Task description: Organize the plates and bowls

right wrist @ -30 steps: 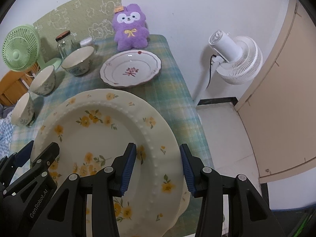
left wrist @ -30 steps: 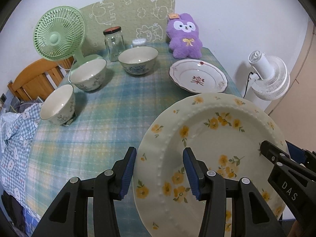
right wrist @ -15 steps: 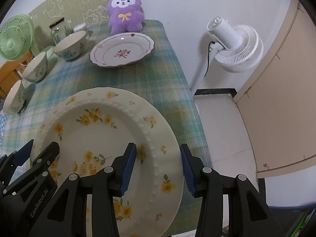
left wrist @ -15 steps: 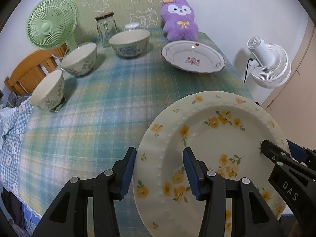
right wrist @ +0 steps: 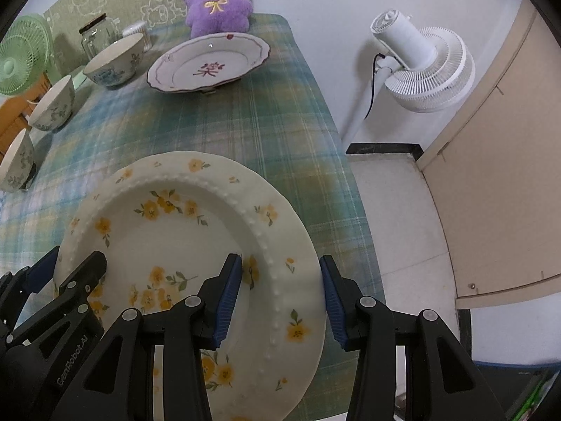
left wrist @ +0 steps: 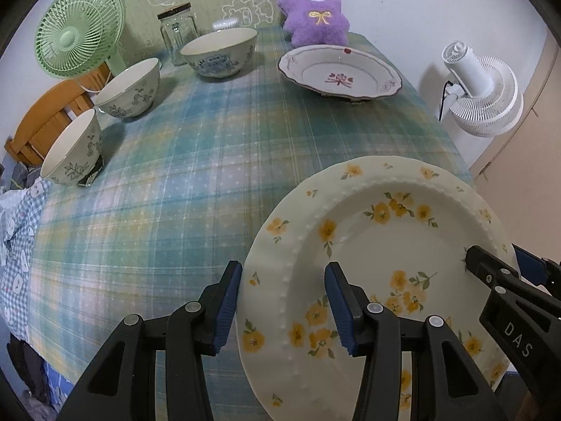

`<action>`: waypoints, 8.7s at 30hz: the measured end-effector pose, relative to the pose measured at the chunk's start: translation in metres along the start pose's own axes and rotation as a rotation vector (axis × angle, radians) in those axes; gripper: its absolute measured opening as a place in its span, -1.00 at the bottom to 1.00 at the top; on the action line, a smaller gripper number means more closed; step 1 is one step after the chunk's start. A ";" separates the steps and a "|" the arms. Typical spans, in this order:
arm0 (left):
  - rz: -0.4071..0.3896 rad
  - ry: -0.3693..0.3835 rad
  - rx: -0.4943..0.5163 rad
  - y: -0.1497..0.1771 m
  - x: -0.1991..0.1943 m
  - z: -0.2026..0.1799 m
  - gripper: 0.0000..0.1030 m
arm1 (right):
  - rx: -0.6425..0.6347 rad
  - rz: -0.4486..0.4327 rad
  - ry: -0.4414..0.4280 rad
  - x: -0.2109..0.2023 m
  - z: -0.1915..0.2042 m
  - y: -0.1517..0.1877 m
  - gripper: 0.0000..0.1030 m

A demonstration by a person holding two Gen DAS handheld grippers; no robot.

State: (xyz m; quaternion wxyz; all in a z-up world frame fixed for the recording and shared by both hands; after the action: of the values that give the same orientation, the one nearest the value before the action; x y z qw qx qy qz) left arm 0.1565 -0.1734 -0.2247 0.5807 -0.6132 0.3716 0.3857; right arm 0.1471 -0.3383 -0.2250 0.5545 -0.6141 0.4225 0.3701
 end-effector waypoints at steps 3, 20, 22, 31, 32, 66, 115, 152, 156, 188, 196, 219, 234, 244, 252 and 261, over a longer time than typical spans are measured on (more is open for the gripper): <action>-0.005 -0.008 0.007 0.001 0.001 -0.001 -0.05 | -0.004 0.007 0.000 0.004 0.000 0.002 -0.05; 0.002 -0.019 -0.016 0.000 0.009 0.000 -0.03 | -0.030 -0.007 0.020 0.007 0.001 -0.007 -0.05; -0.001 -0.023 -0.018 0.000 0.009 0.000 -0.03 | -0.028 -0.009 0.020 0.008 0.001 -0.007 -0.05; -0.017 -0.070 -0.040 0.000 0.010 0.001 -0.02 | -0.051 -0.024 0.012 0.009 0.001 -0.012 -0.05; -0.018 -0.072 -0.042 0.000 0.010 0.001 -0.02 | -0.053 -0.026 0.011 0.009 0.001 -0.013 -0.05; -0.007 -0.053 -0.070 0.019 0.007 -0.006 0.53 | -0.073 -0.007 -0.045 0.015 -0.005 0.016 -0.03; -0.264 0.174 0.042 -0.088 -0.126 0.011 0.71 | 0.054 -0.322 -0.012 -0.148 0.027 -0.083 0.42; -0.250 0.045 -0.127 -0.200 -0.006 -0.047 0.19 | -0.100 -0.328 -0.123 -0.024 -0.007 -0.231 0.41; -0.235 0.049 -0.123 -0.208 0.011 -0.052 0.17 | -0.093 -0.319 -0.124 -0.005 -0.009 -0.241 0.41; -0.124 -0.030 -0.063 -0.221 0.112 -0.059 -0.23 | -0.048 -0.189 -0.121 0.108 -0.012 -0.263 -0.10; -0.129 -0.048 -0.066 -0.226 0.114 -0.058 -0.24 | -0.053 -0.189 -0.124 0.111 -0.013 -0.270 -0.10; -0.095 -0.088 -0.094 -0.227 0.131 -0.047 -0.23 | -0.086 -0.172 -0.074 0.123 -0.017 -0.276 -0.10; -0.062 -0.091 -0.099 -0.223 0.138 -0.046 -0.23 | -0.067 -0.103 -0.089 0.140 -0.016 -0.267 -0.12; -0.054 -0.097 -0.082 -0.211 0.129 -0.045 -0.23 | -0.049 -0.079 -0.088 0.133 -0.015 -0.253 -0.12; -0.057 -0.094 -0.073 -0.200 0.114 -0.040 -0.24 | -0.042 -0.083 -0.077 0.116 -0.011 -0.237 -0.12; -0.084 -0.082 -0.058 -0.189 0.091 -0.031 -0.24 | -0.025 -0.091 -0.069 0.092 -0.004 -0.218 -0.12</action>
State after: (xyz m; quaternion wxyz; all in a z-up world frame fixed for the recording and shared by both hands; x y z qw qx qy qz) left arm 0.3676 -0.1954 -0.2253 0.5932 -0.6284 0.3101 0.3962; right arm 0.3837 -0.3464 -0.2292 0.5771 -0.6266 0.3702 0.3706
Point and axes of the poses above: each gripper's, at about its wrist camera, not at the fingertips, and x roughly the way its jaws point, z to its left, y to its underside, the point moved 9 cm from there along x, roughly the way its jaws point, and after that the axes turned 10 degrees about -x, right-handed, at the moved point
